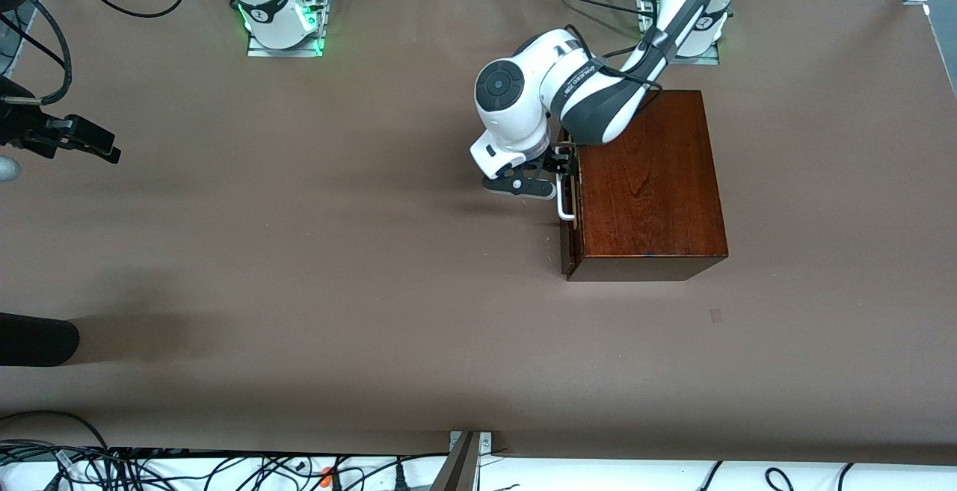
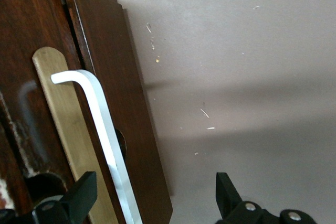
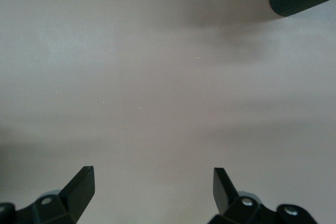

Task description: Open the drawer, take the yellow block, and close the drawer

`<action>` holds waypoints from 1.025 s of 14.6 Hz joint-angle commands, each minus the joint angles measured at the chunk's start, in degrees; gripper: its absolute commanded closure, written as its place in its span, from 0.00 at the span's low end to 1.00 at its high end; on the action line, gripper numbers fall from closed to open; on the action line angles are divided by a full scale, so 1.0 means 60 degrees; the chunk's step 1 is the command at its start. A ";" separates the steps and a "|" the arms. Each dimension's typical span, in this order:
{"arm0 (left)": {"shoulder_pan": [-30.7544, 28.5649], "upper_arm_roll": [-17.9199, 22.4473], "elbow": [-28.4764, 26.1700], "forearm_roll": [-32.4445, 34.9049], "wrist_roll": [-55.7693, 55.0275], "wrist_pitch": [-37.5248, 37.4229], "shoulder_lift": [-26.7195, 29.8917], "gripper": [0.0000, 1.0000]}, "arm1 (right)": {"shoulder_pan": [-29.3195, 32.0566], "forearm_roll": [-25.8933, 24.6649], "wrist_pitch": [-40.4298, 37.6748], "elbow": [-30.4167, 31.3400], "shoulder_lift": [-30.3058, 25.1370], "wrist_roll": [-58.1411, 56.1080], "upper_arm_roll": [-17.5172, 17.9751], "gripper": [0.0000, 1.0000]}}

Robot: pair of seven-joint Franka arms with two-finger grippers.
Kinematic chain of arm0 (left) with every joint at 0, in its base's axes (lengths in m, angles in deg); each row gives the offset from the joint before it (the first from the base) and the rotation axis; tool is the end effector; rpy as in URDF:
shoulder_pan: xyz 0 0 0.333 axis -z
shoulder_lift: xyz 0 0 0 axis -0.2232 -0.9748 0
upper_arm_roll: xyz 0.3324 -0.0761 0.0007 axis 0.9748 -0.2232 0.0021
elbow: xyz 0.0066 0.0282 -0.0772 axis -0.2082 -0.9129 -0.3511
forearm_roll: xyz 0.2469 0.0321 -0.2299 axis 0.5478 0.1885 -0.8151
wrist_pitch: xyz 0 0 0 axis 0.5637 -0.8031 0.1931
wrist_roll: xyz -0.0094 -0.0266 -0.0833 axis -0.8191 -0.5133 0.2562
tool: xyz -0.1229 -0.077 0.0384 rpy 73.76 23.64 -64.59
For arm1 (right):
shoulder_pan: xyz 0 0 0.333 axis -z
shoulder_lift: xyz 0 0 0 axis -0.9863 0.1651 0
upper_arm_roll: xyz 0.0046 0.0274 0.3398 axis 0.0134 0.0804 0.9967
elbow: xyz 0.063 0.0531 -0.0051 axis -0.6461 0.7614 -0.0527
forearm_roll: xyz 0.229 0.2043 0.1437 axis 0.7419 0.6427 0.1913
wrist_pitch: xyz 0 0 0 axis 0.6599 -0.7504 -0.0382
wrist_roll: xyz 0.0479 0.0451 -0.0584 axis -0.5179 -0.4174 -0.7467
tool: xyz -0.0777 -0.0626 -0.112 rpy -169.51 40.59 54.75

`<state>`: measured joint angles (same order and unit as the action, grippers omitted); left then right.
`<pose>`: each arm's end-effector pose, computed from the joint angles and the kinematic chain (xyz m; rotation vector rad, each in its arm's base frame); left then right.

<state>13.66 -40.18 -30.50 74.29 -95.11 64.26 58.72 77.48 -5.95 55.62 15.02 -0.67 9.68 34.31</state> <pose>0.4683 -0.3963 0.3215 -2.8716 0.2667 0.1687 0.5235 -0.0267 0.5723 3.1215 -0.1057 -0.0402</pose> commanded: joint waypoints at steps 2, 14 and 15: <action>0.0130 0.0063 0.0177 0.0785 -0.0627 -0.0014 -0.0315 0.00 | 0.0050 0.0019 -0.0007 0.0005 -0.0037 0.0026 0.0043 0.00; 0.0218 0.0121 0.0177 0.0889 -0.1098 0.0572 -0.0769 0.00 | 0.0050 0.0034 -0.0007 0.0005 -0.0037 0.0026 0.0028 0.00; 0.0218 0.0121 0.0177 0.0889 -0.1098 0.0572 -0.0798 0.00 | 0.0050 0.0034 -0.0021 0.0005 -0.0037 0.0026 0.0028 0.00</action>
<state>14.36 -39.61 -30.50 78.03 -100.72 66.83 55.14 77.48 -5.95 55.62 15.02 -0.67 9.70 34.31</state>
